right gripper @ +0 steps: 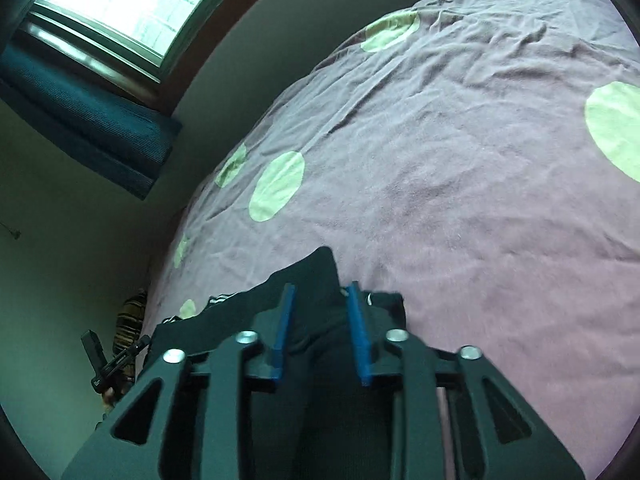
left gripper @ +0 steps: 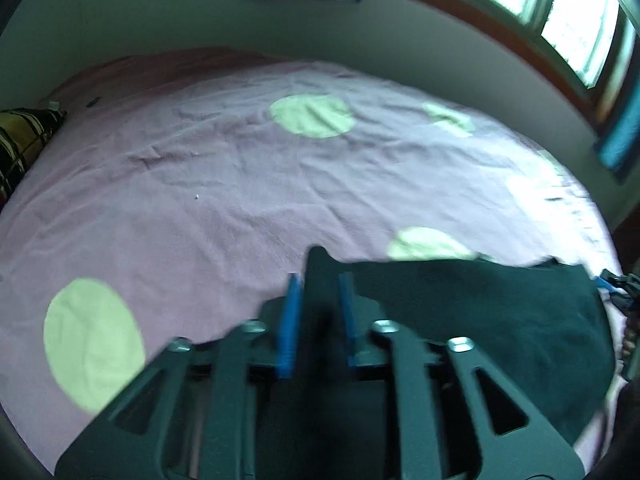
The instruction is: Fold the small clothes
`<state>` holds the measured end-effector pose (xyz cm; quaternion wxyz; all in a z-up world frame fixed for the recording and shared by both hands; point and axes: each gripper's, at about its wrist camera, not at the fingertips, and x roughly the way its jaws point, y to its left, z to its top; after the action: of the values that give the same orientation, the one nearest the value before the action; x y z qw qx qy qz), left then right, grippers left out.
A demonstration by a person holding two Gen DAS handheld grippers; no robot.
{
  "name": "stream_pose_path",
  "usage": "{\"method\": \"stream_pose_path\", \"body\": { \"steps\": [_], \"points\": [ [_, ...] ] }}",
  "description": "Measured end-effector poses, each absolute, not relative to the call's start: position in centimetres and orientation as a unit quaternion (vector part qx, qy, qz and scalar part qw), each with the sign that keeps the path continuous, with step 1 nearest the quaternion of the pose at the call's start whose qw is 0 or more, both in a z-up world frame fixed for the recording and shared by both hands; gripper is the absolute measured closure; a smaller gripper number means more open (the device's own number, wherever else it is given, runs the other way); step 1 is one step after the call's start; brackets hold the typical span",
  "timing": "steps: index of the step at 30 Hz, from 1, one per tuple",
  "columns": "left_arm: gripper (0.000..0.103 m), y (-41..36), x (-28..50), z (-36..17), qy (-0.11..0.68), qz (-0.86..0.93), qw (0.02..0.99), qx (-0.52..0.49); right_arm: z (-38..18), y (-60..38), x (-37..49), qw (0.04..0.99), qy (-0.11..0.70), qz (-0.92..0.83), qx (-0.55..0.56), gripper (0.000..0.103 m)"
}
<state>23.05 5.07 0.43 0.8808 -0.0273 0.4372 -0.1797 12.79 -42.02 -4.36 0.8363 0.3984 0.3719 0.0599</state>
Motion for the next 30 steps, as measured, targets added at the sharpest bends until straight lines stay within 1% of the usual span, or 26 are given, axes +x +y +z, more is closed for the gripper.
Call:
{"method": "stream_pose_path", "body": {
  "steps": [2,5,6,9,12,14,16,17,18,19,20,21,23,25,27,29,30],
  "points": [
    [0.035,6.7,20.0,1.2,0.431,-0.193,0.88,-0.046,-3.5,-41.7,9.3,0.84,0.37,0.059,0.392,0.047],
    [0.032,9.5,15.1,0.9,0.443,-0.213,0.868,-0.076,-4.0,-41.5,3.9,0.836,0.379,0.05,0.393,0.045],
    [0.029,10.3,13.7,0.5,0.449,-0.213,0.863,-0.086,-4.6,-41.5,2.4,0.831,0.383,0.042,0.401,0.044],
    [0.027,13.0,9.7,-1.2,0.468,-0.217,0.846,-0.136,-6.7,-41.0,-2.0,0.808,0.39,0.042,0.44,0.044],
    [0.024,13.5,8.0,-2.5,0.475,-0.224,0.836,-0.161,-8.3,-39.9,-3.6,0.786,0.394,0.061,0.473,0.044],
    [0.024,13.0,7.6,-2.9,0.467,-0.215,0.843,-0.157,-8.4,-38.7,-3.8,0.789,0.392,0.068,0.467,0.044],
    [0.024,12.4,7.5,-2.8,0.452,-0.21,0.854,-0.151,-7.9,-37.6,-3.5,0.8,0.396,0.062,0.447,0.053],
    [0.029,12.1,7.5,-2.8,0.444,-0.206,0.859,-0.148,-7.6,-37.0,-3.2,0.809,0.4,0.048,0.428,0.068],
    [0.048,11.7,7.6,-2.9,0.444,-0.201,0.861,-0.145,-7.5,-36.7,-3.0,0.814,0.404,0.045,0.415,0.074],
    [0.057,11.5,7.6,-3.1,0.449,-0.193,0.861,-0.141,-7.3,-36.5,-2.8,0.817,0.406,0.042,0.408,0.075],
    [0.069,11.3,7.4,-3.2,0.454,-0.172,0.865,-0.13,-7.0,-36.6,-2.9,0.818,0.408,0.04,0.404,0.077],
    [0.078,11.6,7.2,-3.1,0.455,-0.161,0.867,-0.123,-6.6,-36.8,-2.9,0.819,0.408,0.041,0.401,0.079],
    [0.087,11.9,6.2,-2.7,0.453,-0.159,0.868,-0.126,-5.4,-37.1,-3.1,0.829,0.401,0.045,0.388,0.08],
    [0.088,12.2,5.3,-2.5,0.452,-0.15,0.871,-0.12,-4.3,-37.4,-3.0,0.836,0.393,0.053,0.381,0.081],
    [0.088,12.7,4.8,-3.1,0.454,-0.14,0.874,-0.104,-4.6,-37.5,-2.8,0.838,0.396,0.051,0.372,0.081],
    [0.087,13.5,4.7,-4.1,0.459,-0.143,0.87,-0.115,-6.4,-37.5,-2.1,0.838,0.42,0.039,0.345,0.081],
    [0.086,13.6,5.0,-4.3,0.46,-0.145,0.867,-0.125,-7.5,-37.6,-2.1,0.837,0.421,0.041,0.348,0.079]
  ]
}}
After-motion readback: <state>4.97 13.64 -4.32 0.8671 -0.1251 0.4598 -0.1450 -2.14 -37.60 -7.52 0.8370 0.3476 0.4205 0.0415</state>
